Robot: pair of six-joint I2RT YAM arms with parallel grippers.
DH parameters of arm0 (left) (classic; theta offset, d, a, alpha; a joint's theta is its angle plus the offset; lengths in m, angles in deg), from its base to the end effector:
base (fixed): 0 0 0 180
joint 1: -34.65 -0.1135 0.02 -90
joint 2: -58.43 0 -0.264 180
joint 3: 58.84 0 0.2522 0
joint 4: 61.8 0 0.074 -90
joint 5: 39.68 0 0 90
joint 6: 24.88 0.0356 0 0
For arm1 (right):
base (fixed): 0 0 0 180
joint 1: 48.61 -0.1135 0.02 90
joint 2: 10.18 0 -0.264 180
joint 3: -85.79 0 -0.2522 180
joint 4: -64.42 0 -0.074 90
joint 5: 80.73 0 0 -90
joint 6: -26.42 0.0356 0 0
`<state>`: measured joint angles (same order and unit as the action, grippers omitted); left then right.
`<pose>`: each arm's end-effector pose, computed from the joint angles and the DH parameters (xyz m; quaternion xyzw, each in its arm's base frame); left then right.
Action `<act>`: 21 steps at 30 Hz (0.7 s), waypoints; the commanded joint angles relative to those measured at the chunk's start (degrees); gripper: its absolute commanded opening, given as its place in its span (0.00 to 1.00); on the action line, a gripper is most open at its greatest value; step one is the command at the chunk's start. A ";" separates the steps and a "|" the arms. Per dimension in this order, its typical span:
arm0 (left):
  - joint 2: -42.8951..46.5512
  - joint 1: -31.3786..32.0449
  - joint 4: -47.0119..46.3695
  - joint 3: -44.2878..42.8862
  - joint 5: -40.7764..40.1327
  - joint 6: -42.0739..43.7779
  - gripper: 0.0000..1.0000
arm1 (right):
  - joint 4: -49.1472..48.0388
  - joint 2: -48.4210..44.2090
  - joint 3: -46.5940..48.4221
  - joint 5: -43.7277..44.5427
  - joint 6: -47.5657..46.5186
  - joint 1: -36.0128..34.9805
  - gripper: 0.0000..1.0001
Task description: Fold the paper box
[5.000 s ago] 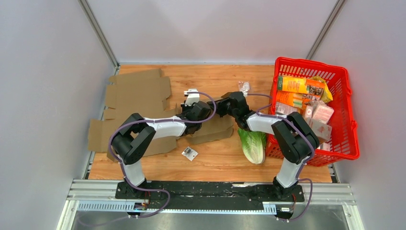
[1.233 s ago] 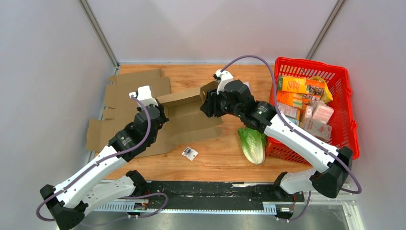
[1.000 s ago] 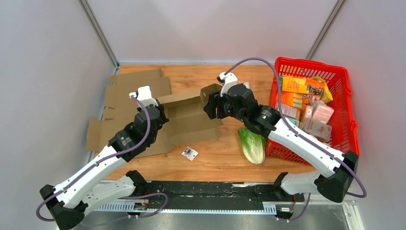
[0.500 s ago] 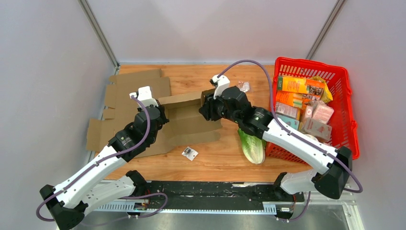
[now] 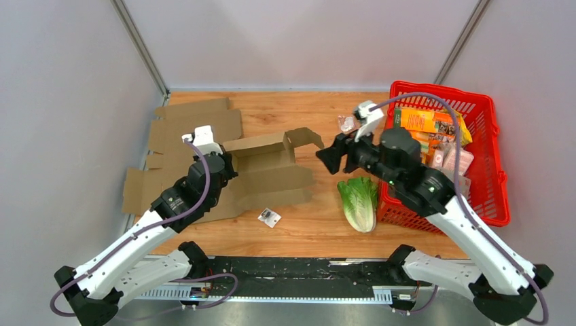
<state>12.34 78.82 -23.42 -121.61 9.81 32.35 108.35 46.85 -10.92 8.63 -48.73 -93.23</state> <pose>0.1398 -0.1035 0.3387 -0.1163 0.7919 -0.1033 0.5906 0.1470 0.1456 0.4133 -0.2106 0.7794 0.2966 0.5102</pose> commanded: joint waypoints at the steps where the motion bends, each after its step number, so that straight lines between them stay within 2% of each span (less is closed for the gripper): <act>1: 1.70 0.22 -0.98 -0.73 1.92 1.31 0.00 | 3.58 -3.15 -0.10 -2.48 -2.28 7.07 0.66; 2: 1.96 0.22 -0.81 -0.91 3.06 1.31 0.00 | 2.62 -3.59 -0.89 -5.65 -2.20 11.01 0.66; 3: 2.14 0.22 -1.15 -0.82 5.94 1.48 0.00 | 1.30 -3.86 -1.77 -12.73 -2.46 13.05 0.66; 5: 1.88 0.14 -1.77 -0.56 9.03 1.84 0.00 | -5.97 -4.13 -5.88 -22.24 -2.29 19.53 0.67; 6: 1.62 0.05 -2.29 -0.64 12.44 2.10 0.00 | -9.31 -3.69 -7.21 -33.08 -0.80 21.57 0.68; 8: 0.39 -0.48 -1.86 -1.69 17.63 3.67 0.00 | -17.84 -2.46 -10.02 -42.28 1.92 25.70 0.68; 10: -0.84 -2.40 -0.20 -3.79 21.33 4.47 0.00 | -25.47 -0.45 -11.70 -46.53 4.65 27.04 0.71; 14: -3.22 -7.58 3.15 -5.83 34.76 6.49 0.00 | -25.34 7.01 -8.73 -63.20 4.39 27.48 0.71; 17: -3.13 -11.01 4.38 -6.01 39.44 7.02 0.00 | -28.85 8.53 -8.98 -68.77 7.56 25.65 0.70; 19: -3.39 -11.99 4.99 -6.53 40.25 7.20 0.00 | -23.60 8.27 -8.20 -69.32 3.11 24.06 0.70; 21: -3.66 -13.04 5.61 -6.88 43.06 7.29 0.00 | -22.35 8.00 -8.36 -68.70 2.81 22.65 0.71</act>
<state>8.61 67.52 -18.70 -125.28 44.69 38.10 87.13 56.40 -21.89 -51.89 -44.03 -67.94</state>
